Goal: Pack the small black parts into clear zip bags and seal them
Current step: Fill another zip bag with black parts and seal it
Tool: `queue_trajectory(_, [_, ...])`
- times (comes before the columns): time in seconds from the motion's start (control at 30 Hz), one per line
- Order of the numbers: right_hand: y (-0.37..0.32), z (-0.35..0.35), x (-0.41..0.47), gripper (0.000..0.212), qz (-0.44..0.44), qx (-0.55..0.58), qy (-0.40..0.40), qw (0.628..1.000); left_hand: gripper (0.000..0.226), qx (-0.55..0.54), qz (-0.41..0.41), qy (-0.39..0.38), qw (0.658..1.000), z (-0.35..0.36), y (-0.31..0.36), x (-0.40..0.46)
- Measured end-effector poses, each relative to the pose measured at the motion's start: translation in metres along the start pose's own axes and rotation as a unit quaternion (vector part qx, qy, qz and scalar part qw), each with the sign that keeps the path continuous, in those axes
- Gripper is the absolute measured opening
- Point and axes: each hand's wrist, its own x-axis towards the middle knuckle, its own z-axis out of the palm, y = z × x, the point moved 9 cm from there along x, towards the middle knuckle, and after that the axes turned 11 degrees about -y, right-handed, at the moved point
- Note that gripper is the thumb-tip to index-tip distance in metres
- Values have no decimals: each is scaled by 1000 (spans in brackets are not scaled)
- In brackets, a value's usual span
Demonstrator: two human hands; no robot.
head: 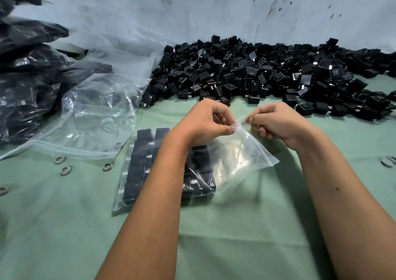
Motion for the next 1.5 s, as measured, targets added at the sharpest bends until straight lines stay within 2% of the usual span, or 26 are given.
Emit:
queue_trajectory(0.1, [-6,-26,4,15,-20,-2,169,985,7,-3,-4,-4,1000,-1,-2,-1])
queue_trajectory(0.17, [-28,-23,16,10,-72,-103,199,972,8,-13,3,-4,1000,-4,-1,-2])
queue_trajectory(0.2, [-41,-18,24,13,-99,-170,191,962,8,-15,4,-4,1000,-5,-2,-2])
queue_trajectory(0.3, [-70,7,57,44,-138,-361,121,914,10,-9,4,1,1000,-7,-3,-2])
queue_trajectory(0.37, [-73,21,79,58,-115,-437,59,890,11,-8,4,0,1000,-7,-4,-1])
queue_trajectory(0.47, [-65,38,96,60,-80,-498,5,863,11,-18,3,-6,1000,-7,-6,-1])
queue_trajectory(0.53, [-67,39,93,54,-92,-484,36,869,12,-23,1,-9,1000,-7,-8,0])
queue_trajectory(0.63, [-67,36,82,36,-116,-409,71,902,14,-26,2,-7,1000,-8,-9,0])
queue_trajectory(0.73, [-62,22,70,22,-101,-375,117,914,13,-32,3,-6,999,-9,-10,0])
queue_trajectory(0.8, [-54,7,61,33,-68,-346,148,924,13,-36,2,-8,999,-8,-10,0])
queue_trajectory(0.9, [-31,-7,45,44,-10,-315,154,936,15,-37,-1,-12,999,-8,-9,-1])
queue_trajectory(1.03, [-14,-11,25,28,17,-278,170,945,15,-30,1,-11,999,-8,-6,-2])
queue_trajectory(1.2, [-10,-9,13,21,44,-251,124,959,14,-24,1,-9,1000,-10,-6,-2])
queue_trajectory(1.3, [-15,-21,5,13,25,-165,129,977,13,-21,1,-12,1000,-10,-6,-2])
queue_trajectory(1.37, [-25,-31,-2,20,3,-124,128,984,12,-22,2,-9,1000,-9,-6,-1])
queue_trajectory(1.43, [-38,-33,-10,21,-24,-95,72,993,12,-23,6,-1,1000,-10,-5,-2])
queue_trajectory(1.5, [-51,-20,-19,19,-42,-82,-36,995,12,-24,17,11,999,-12,-1,-2])
